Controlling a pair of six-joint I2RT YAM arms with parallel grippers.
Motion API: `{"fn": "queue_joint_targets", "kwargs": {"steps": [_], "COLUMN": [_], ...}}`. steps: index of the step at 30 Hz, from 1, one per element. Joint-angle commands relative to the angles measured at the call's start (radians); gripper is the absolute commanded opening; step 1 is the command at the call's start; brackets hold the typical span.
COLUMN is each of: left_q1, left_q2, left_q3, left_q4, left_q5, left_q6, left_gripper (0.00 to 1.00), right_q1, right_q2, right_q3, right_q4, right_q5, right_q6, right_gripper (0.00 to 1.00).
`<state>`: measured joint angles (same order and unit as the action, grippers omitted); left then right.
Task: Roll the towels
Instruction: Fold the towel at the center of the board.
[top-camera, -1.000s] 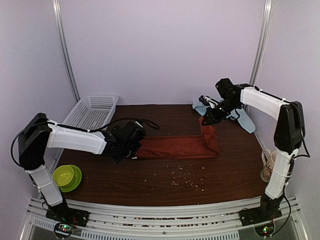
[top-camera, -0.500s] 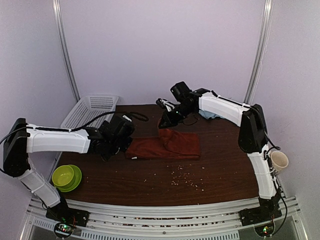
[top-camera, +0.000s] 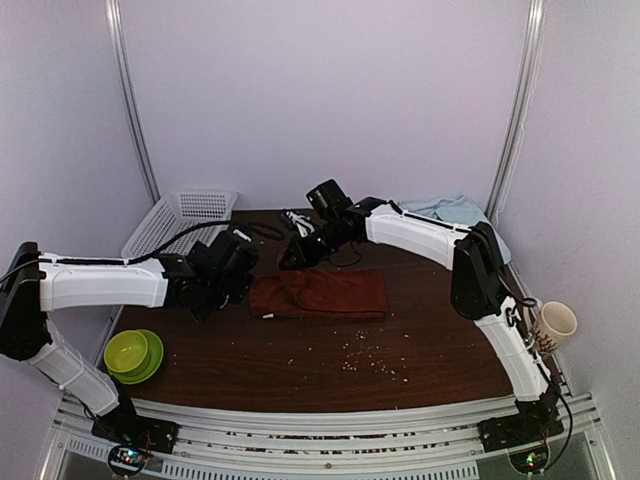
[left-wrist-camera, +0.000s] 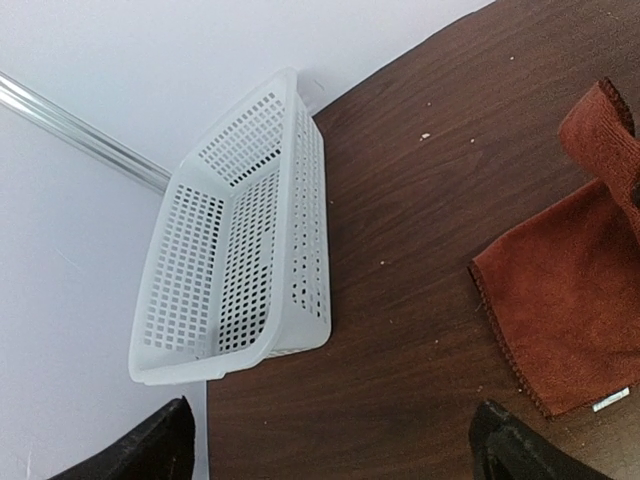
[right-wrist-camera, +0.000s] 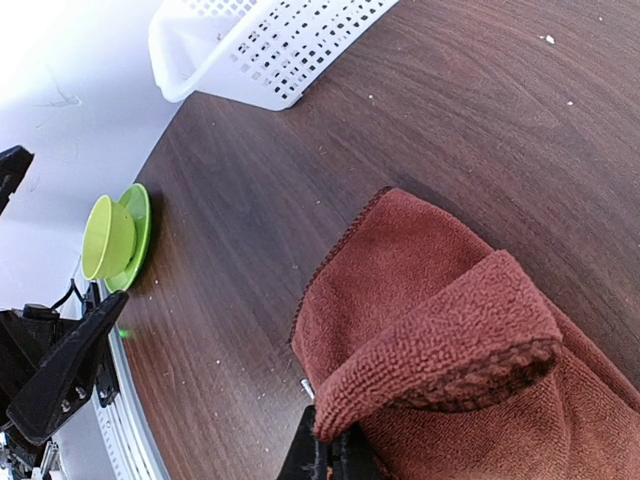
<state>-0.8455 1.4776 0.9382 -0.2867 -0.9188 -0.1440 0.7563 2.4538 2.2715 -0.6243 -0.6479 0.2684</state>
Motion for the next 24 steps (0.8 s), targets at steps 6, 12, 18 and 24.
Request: {"fn": "queue_joint_targets", "kwargs": {"steps": [6,12,18,24], "left_q1": [0.018,0.020,0.030,0.071], "left_q2": [-0.009,-0.007,0.011,0.035], "left_q3": [-0.007,-0.016,-0.031,-0.057], "left_q4": [-0.014,-0.028,0.001,0.122], "left_q5": [-0.030,-0.007,0.062,0.262], "left_q6": [-0.019,-0.037,-0.044,-0.035], "left_gripper": [0.98,0.98,0.98,0.98], "right_q1": [0.026,0.057,0.067,0.034], "right_q2": [0.075,0.125,0.103,-0.005], "right_q3": [0.029,0.029,0.045,0.038], "right_q4": [0.145,0.190,0.222,0.236], "right_q5": [-0.032,-0.062,-0.206,-0.280], "right_q6": [0.076,0.101,0.126,0.123], "right_gripper": [0.00,0.11,0.43,0.53]}}
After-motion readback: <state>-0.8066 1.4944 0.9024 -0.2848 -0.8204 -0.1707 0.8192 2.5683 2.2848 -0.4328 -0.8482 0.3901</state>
